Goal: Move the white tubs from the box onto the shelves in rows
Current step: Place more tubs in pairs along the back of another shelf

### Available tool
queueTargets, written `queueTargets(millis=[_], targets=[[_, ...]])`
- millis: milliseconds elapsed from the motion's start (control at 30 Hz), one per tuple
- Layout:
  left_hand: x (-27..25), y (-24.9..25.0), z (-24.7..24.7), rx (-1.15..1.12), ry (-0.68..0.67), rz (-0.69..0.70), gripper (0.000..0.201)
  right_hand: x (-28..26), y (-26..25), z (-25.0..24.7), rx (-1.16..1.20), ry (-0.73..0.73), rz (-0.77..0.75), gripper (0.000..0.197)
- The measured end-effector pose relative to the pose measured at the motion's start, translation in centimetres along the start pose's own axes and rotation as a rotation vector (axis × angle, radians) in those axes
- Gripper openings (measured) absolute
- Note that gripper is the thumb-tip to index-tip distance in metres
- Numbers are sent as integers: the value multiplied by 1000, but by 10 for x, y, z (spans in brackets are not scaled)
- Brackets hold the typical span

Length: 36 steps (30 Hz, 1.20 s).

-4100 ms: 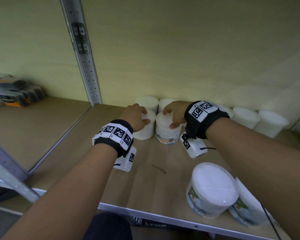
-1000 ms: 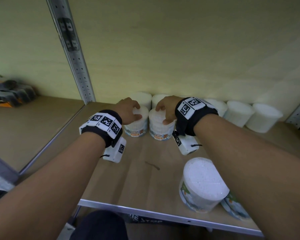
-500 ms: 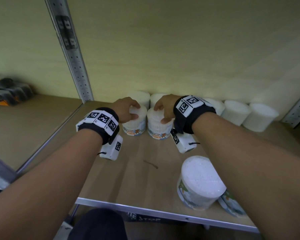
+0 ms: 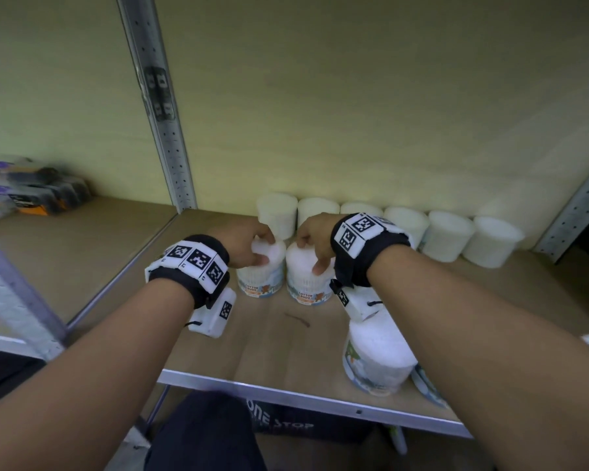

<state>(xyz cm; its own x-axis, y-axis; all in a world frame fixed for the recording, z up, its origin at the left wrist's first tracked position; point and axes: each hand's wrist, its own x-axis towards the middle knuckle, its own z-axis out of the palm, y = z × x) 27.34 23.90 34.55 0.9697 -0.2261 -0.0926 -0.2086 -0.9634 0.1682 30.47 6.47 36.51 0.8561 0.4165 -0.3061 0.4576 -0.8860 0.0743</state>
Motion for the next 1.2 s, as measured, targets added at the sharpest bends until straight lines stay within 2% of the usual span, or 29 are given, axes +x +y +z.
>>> queueTargets(millis=[267,567,1200], targets=[[-42,2,8,-91,-40,-1,42,-44,-30,-1,-31,-61,-56,61],[-82,5,11,-70,-74,25,41,-83,-48,4,1,-122,-95,62],[-118,27,16,-75,-33,76,39,-128,-41,24,164,-113,-67,66]])
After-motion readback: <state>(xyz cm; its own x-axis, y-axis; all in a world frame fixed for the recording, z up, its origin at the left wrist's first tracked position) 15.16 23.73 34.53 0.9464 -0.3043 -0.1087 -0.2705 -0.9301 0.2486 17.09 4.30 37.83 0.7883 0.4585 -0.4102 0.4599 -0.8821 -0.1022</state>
